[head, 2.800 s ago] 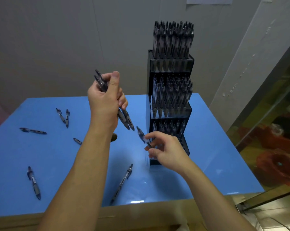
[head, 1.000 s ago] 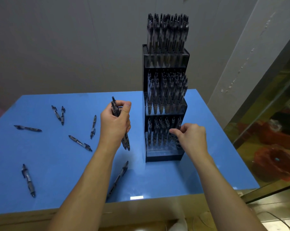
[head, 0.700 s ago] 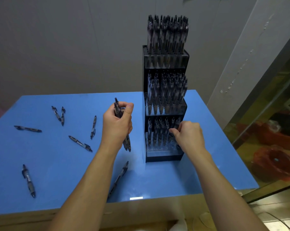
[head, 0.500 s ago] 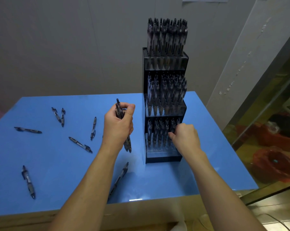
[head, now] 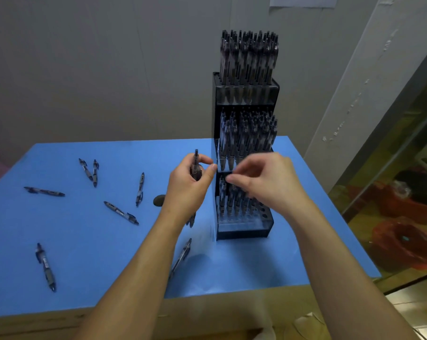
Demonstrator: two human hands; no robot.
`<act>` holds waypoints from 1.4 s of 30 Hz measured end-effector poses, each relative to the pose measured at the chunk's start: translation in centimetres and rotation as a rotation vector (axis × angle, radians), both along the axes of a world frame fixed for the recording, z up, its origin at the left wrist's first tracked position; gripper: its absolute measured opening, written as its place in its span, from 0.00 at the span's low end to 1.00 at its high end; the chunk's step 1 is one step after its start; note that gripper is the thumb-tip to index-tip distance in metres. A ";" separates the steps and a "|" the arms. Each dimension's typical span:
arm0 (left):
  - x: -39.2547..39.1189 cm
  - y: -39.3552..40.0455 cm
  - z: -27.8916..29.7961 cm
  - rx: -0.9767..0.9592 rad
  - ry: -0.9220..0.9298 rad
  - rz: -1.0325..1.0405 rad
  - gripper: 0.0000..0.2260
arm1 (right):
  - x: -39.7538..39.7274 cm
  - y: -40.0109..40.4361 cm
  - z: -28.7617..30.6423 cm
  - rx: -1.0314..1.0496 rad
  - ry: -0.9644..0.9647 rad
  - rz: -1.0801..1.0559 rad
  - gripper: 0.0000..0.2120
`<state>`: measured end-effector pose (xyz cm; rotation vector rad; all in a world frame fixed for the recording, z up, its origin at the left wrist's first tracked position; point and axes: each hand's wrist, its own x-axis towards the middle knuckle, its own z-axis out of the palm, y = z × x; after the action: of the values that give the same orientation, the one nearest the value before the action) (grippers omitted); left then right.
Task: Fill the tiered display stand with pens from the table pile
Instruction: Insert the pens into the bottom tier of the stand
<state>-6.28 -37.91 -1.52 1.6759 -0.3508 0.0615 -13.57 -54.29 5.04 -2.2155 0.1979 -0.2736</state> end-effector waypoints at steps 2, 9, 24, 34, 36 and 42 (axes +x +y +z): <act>-0.4 -0.5 0.1 0.047 -0.001 -0.033 0.04 | 0.0 1.2 1.1 0.077 -0.094 0.076 0.06; -1.9 -1.5 0.7 0.074 0.035 -0.126 0.06 | 0.5 2.7 0.3 0.042 -0.083 0.103 0.07; -1.7 -1.8 0.7 0.158 -0.062 -0.066 0.08 | 0.4 1.4 0.0 0.353 -0.165 -0.032 0.05; -1.7 -1.4 -0.9 0.105 0.006 0.028 0.05 | -1.2 -4.7 1.7 0.228 -0.430 -0.386 0.07; -1.7 -1.5 -0.8 0.106 -0.010 0.038 0.05 | -1.0 -5.7 0.6 0.078 -0.367 -0.415 0.08; -2.0 -3.3 -0.3 0.106 -0.014 0.105 0.04 | -0.4 -7.7 -3.3 0.019 -0.192 -0.406 0.06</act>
<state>-8.31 -41.17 -1.83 1.7995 -0.2804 0.1350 -13.96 -61.97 1.71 -2.1005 0.5426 -0.6990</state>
